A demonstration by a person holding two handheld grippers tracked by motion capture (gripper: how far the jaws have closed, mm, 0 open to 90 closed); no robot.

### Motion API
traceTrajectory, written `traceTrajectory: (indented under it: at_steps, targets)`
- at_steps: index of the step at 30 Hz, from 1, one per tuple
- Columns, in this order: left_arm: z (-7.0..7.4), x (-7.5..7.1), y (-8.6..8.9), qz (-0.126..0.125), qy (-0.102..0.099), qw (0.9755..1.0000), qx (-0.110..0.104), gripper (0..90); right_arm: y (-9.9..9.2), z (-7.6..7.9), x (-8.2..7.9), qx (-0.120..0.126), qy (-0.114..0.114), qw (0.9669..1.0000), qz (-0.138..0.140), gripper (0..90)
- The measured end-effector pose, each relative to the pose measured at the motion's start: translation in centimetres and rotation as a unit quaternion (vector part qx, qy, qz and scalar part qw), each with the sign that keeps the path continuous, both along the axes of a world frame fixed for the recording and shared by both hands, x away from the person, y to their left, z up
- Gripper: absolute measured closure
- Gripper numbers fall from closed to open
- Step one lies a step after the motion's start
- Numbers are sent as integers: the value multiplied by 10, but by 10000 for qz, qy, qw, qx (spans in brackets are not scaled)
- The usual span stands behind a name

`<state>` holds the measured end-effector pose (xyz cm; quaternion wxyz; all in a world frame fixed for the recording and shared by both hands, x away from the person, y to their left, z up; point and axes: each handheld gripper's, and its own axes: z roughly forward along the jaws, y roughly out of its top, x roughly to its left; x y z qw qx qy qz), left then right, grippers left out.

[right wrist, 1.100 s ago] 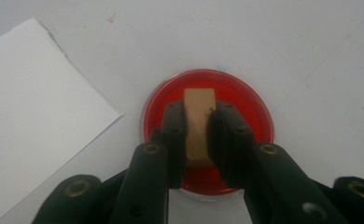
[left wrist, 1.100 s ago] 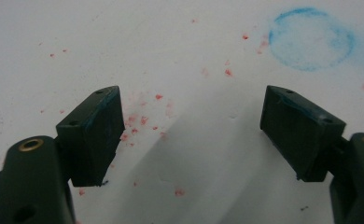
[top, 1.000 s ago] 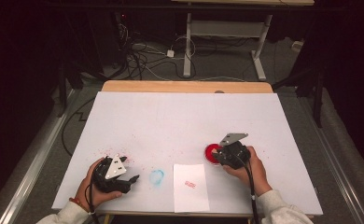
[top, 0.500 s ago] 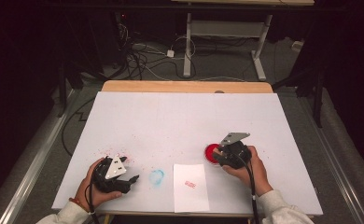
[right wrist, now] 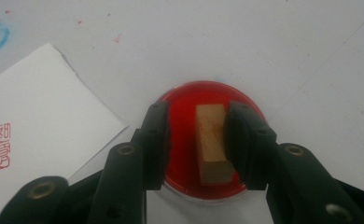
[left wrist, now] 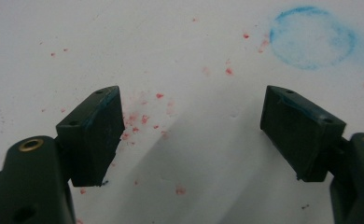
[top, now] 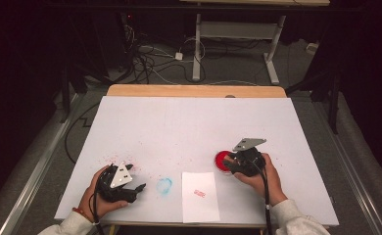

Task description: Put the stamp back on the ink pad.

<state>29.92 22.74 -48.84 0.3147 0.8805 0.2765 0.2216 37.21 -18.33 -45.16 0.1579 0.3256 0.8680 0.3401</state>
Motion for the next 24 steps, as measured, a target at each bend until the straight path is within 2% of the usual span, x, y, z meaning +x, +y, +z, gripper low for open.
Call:
traceTrajectory:
  at_steps: [8,21,24]
  targets:
    - [0,0,0,6,2,10000,4,208,-1,1,-1,265,-35,9996,29,589]
    - [0,0,0,3,7,10000,4,208,0,7,-5,651,-339,9971,219,578]
    - [0,0,0,5,12,10000,2,208,1,8,-7,691,-400,9964,267,548]
